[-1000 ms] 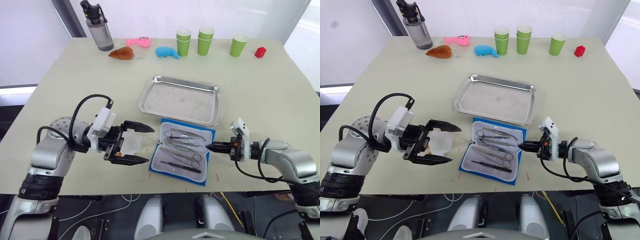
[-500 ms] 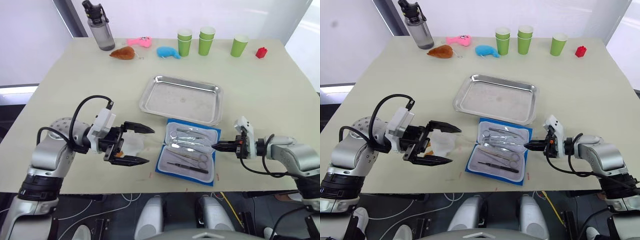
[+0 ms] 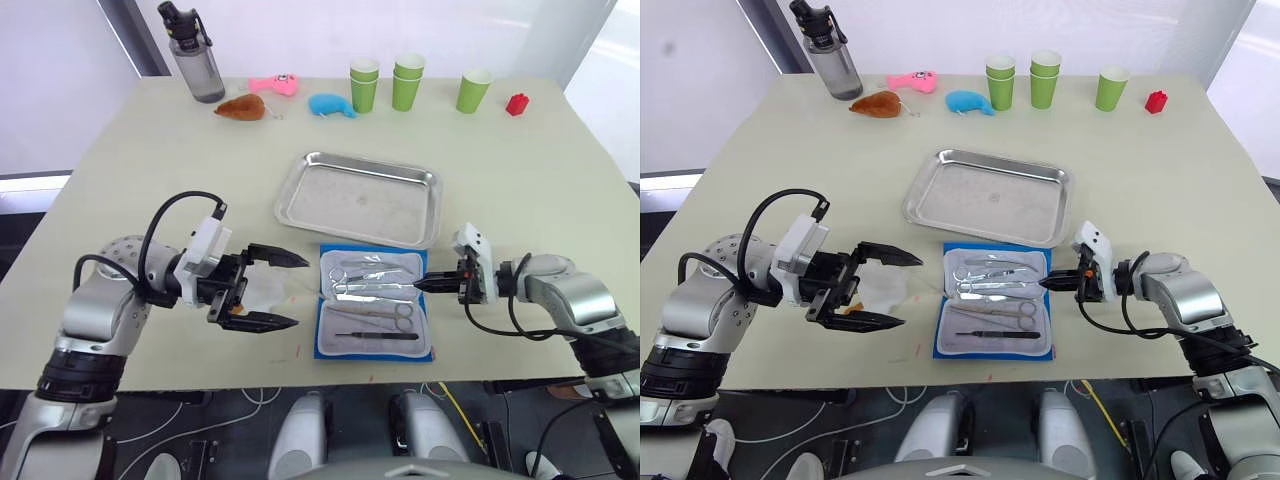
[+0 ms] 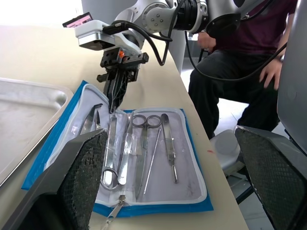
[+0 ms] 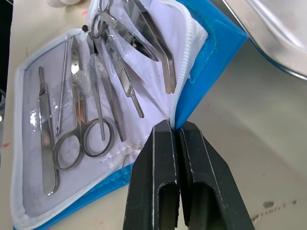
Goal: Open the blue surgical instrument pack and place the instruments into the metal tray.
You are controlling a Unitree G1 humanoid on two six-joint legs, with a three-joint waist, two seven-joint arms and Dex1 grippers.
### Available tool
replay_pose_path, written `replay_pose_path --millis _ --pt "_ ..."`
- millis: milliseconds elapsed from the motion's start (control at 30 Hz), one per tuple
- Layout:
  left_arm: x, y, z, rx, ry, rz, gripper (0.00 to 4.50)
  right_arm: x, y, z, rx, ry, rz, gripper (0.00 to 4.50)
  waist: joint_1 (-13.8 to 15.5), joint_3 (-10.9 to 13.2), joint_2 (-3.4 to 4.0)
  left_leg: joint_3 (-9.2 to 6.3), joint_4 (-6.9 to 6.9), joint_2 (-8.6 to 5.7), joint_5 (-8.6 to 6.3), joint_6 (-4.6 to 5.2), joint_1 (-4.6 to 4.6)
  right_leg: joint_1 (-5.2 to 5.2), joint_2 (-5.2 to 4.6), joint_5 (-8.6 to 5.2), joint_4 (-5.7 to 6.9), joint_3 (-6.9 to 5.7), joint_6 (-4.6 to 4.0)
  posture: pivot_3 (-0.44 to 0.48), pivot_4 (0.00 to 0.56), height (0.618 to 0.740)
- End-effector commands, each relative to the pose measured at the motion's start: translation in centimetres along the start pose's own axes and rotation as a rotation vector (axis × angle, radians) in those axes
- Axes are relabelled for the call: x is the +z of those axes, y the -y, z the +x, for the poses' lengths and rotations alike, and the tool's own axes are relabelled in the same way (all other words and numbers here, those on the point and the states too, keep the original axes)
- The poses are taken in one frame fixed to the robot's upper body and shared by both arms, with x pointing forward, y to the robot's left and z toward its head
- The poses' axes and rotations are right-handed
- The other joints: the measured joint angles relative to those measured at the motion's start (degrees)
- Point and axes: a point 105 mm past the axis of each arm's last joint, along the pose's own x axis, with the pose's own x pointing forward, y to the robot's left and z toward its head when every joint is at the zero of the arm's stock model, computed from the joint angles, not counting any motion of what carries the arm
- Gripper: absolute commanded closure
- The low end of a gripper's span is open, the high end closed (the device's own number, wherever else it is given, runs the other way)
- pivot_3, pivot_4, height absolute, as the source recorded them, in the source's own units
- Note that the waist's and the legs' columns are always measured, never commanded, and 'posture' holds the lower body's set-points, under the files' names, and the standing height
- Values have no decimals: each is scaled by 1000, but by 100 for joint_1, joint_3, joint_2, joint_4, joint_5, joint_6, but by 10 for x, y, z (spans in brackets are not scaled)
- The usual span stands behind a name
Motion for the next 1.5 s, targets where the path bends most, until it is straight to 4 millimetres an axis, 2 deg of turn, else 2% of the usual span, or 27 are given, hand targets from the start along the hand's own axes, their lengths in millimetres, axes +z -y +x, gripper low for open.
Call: replay_pose_path --millis 33,267,300,367,400,433,467,500,567,733,867,933,967,1000,1100,1300,1500 --pt "6 3 -1 -14 2 34 0 -1 3 4 -8 -26 -39 4475 -1 0 0 0 0 0 0 0 0 0 0 0 0 1 0 0 150 734" --pt "5 3 -2 -3 0 33 0 -4 2 -2 -28 -27 -60 4475 3 0 0 1 0 1 0 0 1 0 2 0 0 1 -1 0 150 734" --pt "5 3 -3 -2 0 32 0 -2 1 -4 -27 -16 -56 4041 4 0 0 1 0 1 0 0 1 0 2 0 0 2 0 0 150 734" --pt "4 4 -3 -1 0 30 0 0 -2 -7 -17 -1 -60 3634 18 0 0 2 0 1 0 0 0 0 1 0 -1 3 0 0 150 734" --pt "4 4 -3 0 0 30 0 1 -3 -9 -15 9 -70 3178 20 0 0 1 0 1 0 0 -1 0 1 0 -1 3 0 0 150 734" --pt "4 3 -3 1 0 29 0 3 -3 -11 -24 23 -87 2994 25 0 0 1 0 1 0 0 -1 0 1 0 -1 3 0 0 150 734" --pt "4 3 -3 1 1 29 0 4 -4 -13 -27 35 -104 2478 29 0 0 1 0 1 0 0 -1 0 1 0 -1 2 0 0 150 734" --pt "4 3 -3 2 1 29 0 7 -2 -16 -59 54 -132 2282 31 0 0 -1 0 1 0 0 -4 -1 1 0 -2 1 0 0 150 734" --pt "4 3 -4 3 2 31 0 9 -4 -24 -66 69 -146 1286 36 0 0 1 0 0 0 0 -4 -1 0 0 -2 2 0 0 150 734" --pt "4 2 -5 4 3 34 0 11 -15 -44 -59 96 -220 1286 43 3 0 1 0 -3 0 0 -6 -2 -3 0 -3 2 0 0 150 734" --pt "6 1 -6 -1 10 45 0 22 -29 -54 -30 189 -341 1286 23 5 -2 0 -2 -1 0 0 -6 -2 -1 0 -3 1 0 0 150 734" --pt "6 1 -7 -5 11 48 0 26 -32 -51 -42 210 -393 1286 15 5 -3 1 -2 -1 0 0 -5 -2 -1 0 -2 3 1 0 150 734" --pt "6 1 -8 -8 10 49 0 29 -36 -47 -30 227 -417 1013 14 6 -3 1 -2 -1 0 0 -5 -2 -1 0 -2 3 1 0 150 734" --pt "6 0 -8 -11 9 50 0 32 -40 -44 -12 245 -434 1013 17 6 -2 2 -2 -1 0 0 -5 -2 0 0 -2 3 1 0 150 734" --pt "7 -1 -8 -18 8 55 0 37 -49 -36 40 283 -473 113 31 6 -3 -1 -2 -1 0 0 -5 -2 0 0 -1 1 1 0 150 734" --pt "8 -4 -8 -24 5 63 0 30 -44 -16 75 301 -553 113 28 11 -10 2 -2 -3 0 0 -6 -2 -3 0 -3 3 1 0 150 734" --pt "8 -4 -10 -21 0 62 0 14 -37 -2 92 278 -594 113 38 16 -3 1 -2 0 0 0 -4 -3 2 -1 -1 1 0 0 150 734"
